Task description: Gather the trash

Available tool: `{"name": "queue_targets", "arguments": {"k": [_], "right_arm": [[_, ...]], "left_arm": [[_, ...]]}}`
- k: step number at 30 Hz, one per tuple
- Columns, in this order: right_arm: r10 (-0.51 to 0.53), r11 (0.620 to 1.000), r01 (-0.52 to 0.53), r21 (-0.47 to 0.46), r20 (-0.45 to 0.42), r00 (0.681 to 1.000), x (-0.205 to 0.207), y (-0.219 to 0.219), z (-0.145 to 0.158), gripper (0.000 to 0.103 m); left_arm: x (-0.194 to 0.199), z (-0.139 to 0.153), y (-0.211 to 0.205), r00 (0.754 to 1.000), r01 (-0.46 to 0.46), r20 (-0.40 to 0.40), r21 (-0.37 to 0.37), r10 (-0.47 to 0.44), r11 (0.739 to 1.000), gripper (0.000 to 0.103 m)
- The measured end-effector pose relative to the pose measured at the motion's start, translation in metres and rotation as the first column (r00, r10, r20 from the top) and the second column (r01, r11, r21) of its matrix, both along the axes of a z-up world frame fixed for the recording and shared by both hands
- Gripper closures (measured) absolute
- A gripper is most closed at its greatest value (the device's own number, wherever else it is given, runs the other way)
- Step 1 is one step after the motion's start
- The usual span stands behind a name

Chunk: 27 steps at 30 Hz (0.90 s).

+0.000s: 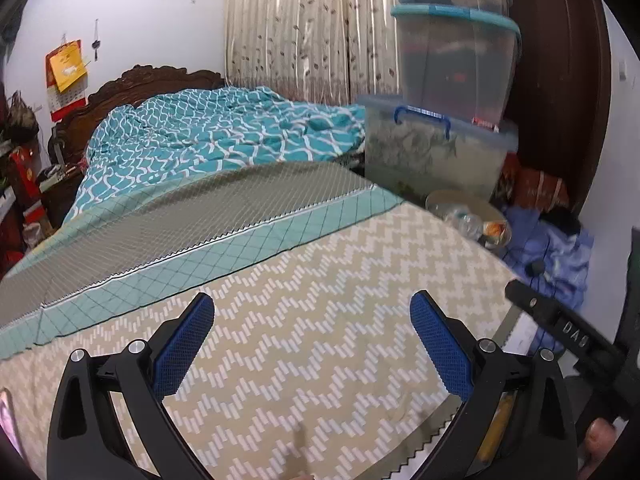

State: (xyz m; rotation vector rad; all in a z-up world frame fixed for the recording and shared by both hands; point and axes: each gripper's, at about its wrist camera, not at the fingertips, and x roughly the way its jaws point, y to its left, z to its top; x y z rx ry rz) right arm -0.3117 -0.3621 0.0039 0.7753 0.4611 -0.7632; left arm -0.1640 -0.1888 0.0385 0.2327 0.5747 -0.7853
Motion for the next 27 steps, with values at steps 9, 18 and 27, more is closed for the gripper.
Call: {"name": "queue_targets", "arguments": {"k": [9,18,27], "right_arm": [[0.007,1.000,-0.007,0.006,-0.005,1.000,0.001,0.000,-0.002,0.003],[0.000,1.000,0.000,-0.017,-0.004,1.000,0.000,0.003,0.001,0.003],[0.003,1.000,-0.003,-0.011,-0.007,1.000,-0.001,0.005,0.001,0.003]], "left_arm": [[0.004,0.002,0.003,1.000,-0.025,0.015,0.001,0.025,1.000,0.008],[0.005,-0.004,-0.008,0.998,-0.043,0.045,0.123,0.038,0.991,0.008],[0.010,-0.010,-0.008,0.998,-0.057,0.027,0.158,0.054,0.986,0.008]]}}
